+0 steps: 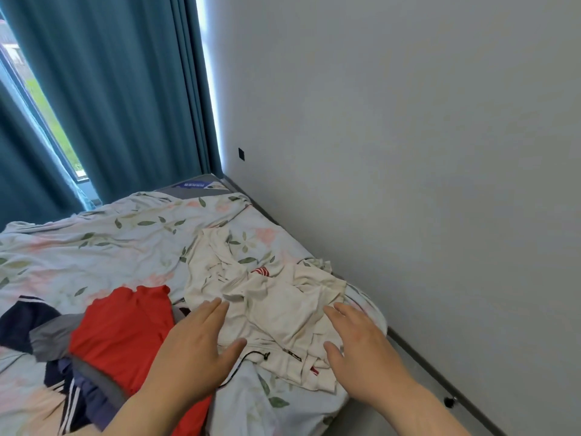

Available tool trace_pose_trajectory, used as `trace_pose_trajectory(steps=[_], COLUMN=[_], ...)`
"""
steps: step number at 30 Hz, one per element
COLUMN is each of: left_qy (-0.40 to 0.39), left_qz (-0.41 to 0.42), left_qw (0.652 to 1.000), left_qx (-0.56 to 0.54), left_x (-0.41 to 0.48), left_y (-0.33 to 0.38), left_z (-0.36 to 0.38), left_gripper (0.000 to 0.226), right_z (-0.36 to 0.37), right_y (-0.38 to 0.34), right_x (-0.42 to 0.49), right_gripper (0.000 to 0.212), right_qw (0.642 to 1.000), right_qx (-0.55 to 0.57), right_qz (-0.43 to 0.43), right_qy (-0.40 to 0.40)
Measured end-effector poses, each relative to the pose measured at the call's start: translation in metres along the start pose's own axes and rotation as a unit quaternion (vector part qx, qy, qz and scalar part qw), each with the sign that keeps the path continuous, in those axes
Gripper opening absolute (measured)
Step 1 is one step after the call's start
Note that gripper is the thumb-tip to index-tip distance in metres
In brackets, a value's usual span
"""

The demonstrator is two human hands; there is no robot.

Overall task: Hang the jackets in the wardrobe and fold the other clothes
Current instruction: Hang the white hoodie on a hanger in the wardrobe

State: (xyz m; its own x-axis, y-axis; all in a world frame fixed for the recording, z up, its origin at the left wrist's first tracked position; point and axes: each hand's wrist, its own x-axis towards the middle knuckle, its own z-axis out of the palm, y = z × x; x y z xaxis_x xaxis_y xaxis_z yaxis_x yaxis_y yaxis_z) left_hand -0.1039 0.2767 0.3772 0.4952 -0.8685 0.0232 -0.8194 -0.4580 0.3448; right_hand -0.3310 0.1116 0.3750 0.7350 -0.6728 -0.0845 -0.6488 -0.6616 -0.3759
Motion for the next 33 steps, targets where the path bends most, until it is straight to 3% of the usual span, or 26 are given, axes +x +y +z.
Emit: trace_pose_trajectory(steps=[8, 19, 23, 26, 30, 33], left_qy=[-0.016, -0.034, -0.035, -0.021, -0.042, -0.037], left_qz=[-0.042, -0.179, -0.260, -0.305, -0.363, -0.415], left_qw=[0.999, 0.982, 0.957, 0.933, 0.895, 0.853], left_qx=[0.004, -0.053, -0.122, -0.188, -0.254, -0.313], left_x=[0.046, 0.107, 0.140, 0.156, 0.168, 0.177], left_y=[0.044, 0.012, -0.011, -0.023, -0.033, -0.044], left_z=[0.047, 0.094, 0.123, 0.150, 0.195, 0.228], left_gripper=[0.078, 0.072, 0.067, 0.045, 0.064, 0.062], right_z=[-0.016, 0.001, 0.019, 0.041, 0.076, 0.103], right_y=[0.073, 0.100, 0.106, 0.111, 0.123, 0.132], right_x=[0.049, 0.154, 0.211, 0.248, 0.290, 0.320], right_gripper=[0.060, 0.058, 0.057, 0.057, 0.058, 0.058], right_qw=[0.999, 0.994, 0.990, 0.984, 0.974, 0.973], right_qx=[0.016, 0.012, 0.008, 0.010, 0.014, 0.037], right_qz=[-0.013, -0.066, -0.070, -0.078, -0.080, -0.045], right_qy=[-0.034, -0.088, -0.119, -0.161, -0.210, -0.223])
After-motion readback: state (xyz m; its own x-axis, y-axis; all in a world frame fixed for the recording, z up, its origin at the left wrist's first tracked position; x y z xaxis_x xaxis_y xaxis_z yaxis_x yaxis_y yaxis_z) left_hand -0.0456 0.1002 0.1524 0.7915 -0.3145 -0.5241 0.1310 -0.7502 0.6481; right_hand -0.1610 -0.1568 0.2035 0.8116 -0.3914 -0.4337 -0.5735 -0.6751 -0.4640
